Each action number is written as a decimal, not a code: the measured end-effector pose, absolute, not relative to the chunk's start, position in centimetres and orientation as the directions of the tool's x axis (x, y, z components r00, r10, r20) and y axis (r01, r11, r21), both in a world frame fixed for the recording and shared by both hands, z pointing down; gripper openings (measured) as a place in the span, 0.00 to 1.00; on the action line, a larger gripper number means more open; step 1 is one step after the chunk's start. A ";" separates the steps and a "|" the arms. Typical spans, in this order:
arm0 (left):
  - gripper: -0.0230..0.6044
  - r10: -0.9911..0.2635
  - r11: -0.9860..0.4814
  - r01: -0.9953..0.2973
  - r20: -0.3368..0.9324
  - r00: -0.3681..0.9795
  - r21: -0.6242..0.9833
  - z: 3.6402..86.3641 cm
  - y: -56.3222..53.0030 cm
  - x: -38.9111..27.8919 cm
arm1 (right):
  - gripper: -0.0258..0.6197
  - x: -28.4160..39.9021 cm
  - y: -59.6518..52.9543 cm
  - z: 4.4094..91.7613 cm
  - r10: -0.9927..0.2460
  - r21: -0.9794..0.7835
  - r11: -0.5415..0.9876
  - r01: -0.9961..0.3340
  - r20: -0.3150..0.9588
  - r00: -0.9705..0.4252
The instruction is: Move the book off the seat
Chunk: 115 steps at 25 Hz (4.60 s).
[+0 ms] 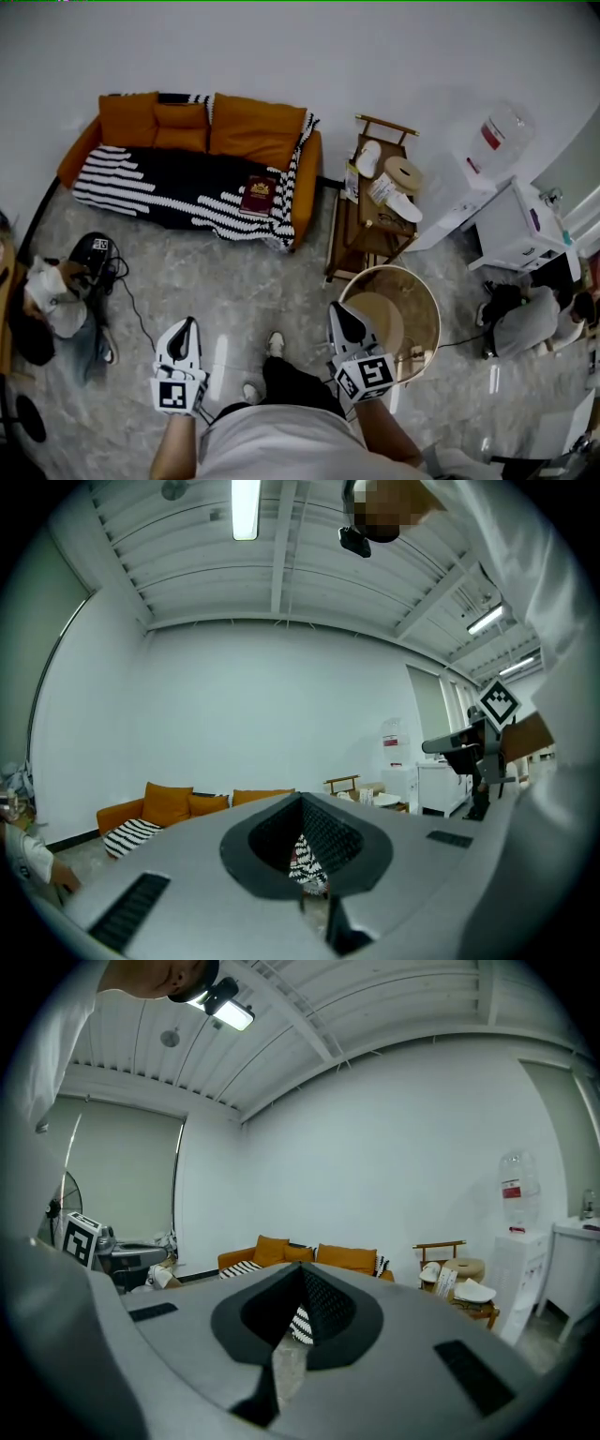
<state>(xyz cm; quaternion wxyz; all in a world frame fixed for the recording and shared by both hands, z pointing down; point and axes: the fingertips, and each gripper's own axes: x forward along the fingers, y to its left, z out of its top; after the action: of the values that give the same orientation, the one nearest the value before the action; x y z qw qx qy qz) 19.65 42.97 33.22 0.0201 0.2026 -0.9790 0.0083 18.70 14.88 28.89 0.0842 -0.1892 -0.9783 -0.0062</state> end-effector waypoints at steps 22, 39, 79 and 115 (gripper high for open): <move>0.06 -0.325 0.940 -0.333 0.103 -0.940 -0.069 34.2 36.1 -12.5 | 0.07 -16.0 12.5 34.7 0.568 -0.138 0.823 0.551 0.217 -0.794; 0.06 -0.368 0.925 -0.378 0.143 -0.919 -0.048 34.7 33.8 -21.6 | 0.08 -23.0 12.6 37.3 0.614 -0.256 0.788 0.559 0.282 -0.737; 0.06 -0.461 0.885 -0.449 0.356 -0.813 0.121 61.8 40.2 -33.9 | 0.49 -44.8 18.3 85.8 0.536 -0.568 0.814 0.116 0.660 -0.527; 0.06 -0.451 0.891 -0.414 0.438 -0.778 0.184 67.3 41.3 -34.3 | 0.61 -50.2 21.1 91.7 0.684 -0.855 0.512 -0.083 0.464 -0.562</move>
<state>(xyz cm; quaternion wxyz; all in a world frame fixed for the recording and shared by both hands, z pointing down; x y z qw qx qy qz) -34.34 41.26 67.26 0.2419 0.2296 -0.9419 -0.0389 -50.19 21.08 91.68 0.4238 -0.1981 -0.7592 0.4525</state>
